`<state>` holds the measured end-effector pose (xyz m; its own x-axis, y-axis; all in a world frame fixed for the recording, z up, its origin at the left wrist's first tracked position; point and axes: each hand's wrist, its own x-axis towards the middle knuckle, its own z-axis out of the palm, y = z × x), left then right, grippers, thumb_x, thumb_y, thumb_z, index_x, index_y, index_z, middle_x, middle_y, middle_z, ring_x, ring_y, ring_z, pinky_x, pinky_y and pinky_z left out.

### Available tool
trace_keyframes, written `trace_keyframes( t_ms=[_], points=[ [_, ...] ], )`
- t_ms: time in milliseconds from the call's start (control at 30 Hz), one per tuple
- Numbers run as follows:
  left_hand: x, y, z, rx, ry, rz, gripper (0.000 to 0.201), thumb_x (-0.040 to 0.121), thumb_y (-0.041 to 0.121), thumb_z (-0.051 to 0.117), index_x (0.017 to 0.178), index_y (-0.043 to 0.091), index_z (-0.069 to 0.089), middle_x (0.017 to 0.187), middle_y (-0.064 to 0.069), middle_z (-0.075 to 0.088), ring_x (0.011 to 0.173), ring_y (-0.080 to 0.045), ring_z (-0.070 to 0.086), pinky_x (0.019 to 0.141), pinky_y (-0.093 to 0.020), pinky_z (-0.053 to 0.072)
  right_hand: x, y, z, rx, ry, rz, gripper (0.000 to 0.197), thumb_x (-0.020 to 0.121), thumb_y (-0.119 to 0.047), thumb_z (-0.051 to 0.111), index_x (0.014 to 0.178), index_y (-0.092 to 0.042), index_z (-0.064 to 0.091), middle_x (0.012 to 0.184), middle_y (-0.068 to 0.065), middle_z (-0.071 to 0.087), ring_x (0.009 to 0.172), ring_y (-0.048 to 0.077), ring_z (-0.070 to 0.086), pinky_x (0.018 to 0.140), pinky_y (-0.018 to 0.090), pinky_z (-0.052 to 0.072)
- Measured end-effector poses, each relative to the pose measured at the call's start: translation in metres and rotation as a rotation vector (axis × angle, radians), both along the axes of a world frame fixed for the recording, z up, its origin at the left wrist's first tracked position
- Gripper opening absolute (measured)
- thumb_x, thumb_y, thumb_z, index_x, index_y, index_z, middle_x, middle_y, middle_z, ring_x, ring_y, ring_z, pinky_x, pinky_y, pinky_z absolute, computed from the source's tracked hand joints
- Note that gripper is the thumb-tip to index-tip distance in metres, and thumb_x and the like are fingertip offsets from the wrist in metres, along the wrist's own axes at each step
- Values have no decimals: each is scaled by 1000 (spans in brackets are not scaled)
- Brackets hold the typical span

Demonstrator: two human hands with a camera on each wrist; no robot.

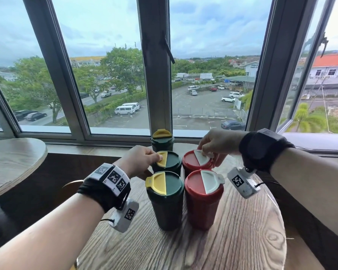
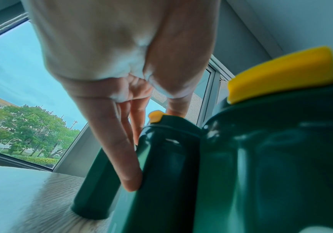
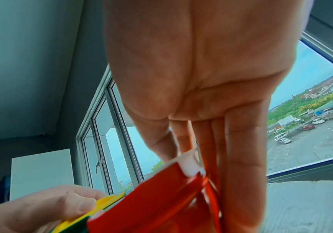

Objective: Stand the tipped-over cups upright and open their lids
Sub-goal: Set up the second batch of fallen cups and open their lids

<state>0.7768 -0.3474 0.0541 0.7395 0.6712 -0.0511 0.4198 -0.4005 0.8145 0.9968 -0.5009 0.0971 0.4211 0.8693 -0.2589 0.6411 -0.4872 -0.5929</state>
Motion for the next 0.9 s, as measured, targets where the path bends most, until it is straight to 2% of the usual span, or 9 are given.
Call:
trace_keyframes(
  t_ms=[167, 200, 333, 433, 567, 667, 767, 833, 900],
  points=[
    [-1, -2, -1, 8, 51, -7, 30, 99, 36, 59, 102, 8, 67, 96, -11, 71, 70, -23, 69, 46, -27, 53, 10, 4, 15, -89, -127, 62, 32, 101, -30, 60, 121, -7, 70, 101, 14, 75, 84, 30, 77, 74, 43, 65],
    [-1, -2, -1, 9, 61, -12, 30, 99, 37, 58, 102, 9, 66, 97, -11, 70, 71, -23, 69, 45, -27, 52, 12, 6, 21, -108, -227, 76, 34, 100, -35, 60, 118, -8, 72, 100, 11, 75, 84, 28, 77, 75, 43, 65],
    [-1, -4, 0, 49, 85, -35, 27, 100, 40, 54, 98, 15, 63, 98, -9, 70, 72, -21, 70, 46, -28, 53, 15, 26, 45, -208, -964, 110, 45, 95, -53, 58, 109, -14, 73, 108, 6, 73, 91, 26, 66, 79, 38, 58],
    [-2, -9, 1, 82, 86, -24, 25, 101, 38, 51, 101, 16, 62, 95, -5, 68, 71, -18, 71, 43, -24, 51, 12, 55, 51, -233, -1153, 226, 47, 97, -53, 56, 125, -17, 66, 121, 4, 69, 100, 26, 65, 78, 35, 51],
    [-4, -10, -1, 84, 62, 0, 22, 101, 38, 52, 98, 19, 63, 95, -4, 70, 71, -17, 73, 43, -22, 50, -1, 97, 51, -193, -1171, 468, 57, 91, -51, 67, 143, -29, 55, 129, -2, 67, 117, 23, 61, 80, 33, 41],
    [-4, -7, -1, 77, 55, -12, 24, 101, 39, 53, 101, 17, 62, 96, -3, 70, 75, -19, 74, 45, -25, 54, -7, 134, 47, -150, -1036, 518, 65, 85, -58, 71, 143, -33, 55, 135, -4, 65, 121, 23, 59, 91, 35, 49],
    [-5, -5, -2, 73, 46, -5, 26, 100, 42, 55, 102, 17, 62, 96, -2, 70, 77, -20, 74, 49, -27, 58, -14, 166, 39, -175, -942, 535, 63, 88, -56, 68, 145, -35, 53, 145, -5, 58, 128, 23, 55, 102, 38, 48],
    [-5, -1, -5, 125, 48, -10, 26, 98, 45, 57, 100, 21, 64, 94, 0, 70, 75, -17, 74, 56, -31, 61, -17, 184, 34, -225, -906, 561, 55, 93, -46, 65, 145, -37, 53, 145, -4, 58, 126, 23, 57, 102, 39, 50],
    [-5, 1, -8, 142, 52, -21, 26, 97, 49, 56, 100, 24, 64, 94, 0, 70, 75, -17, 74, 64, -38, 63, -17, 197, 31, -255, -838, 581, 48, 95, -35, 64, 142, -37, 57, 142, -3, 60, 115, 23, 63, 94, 35, 54]
  ],
)
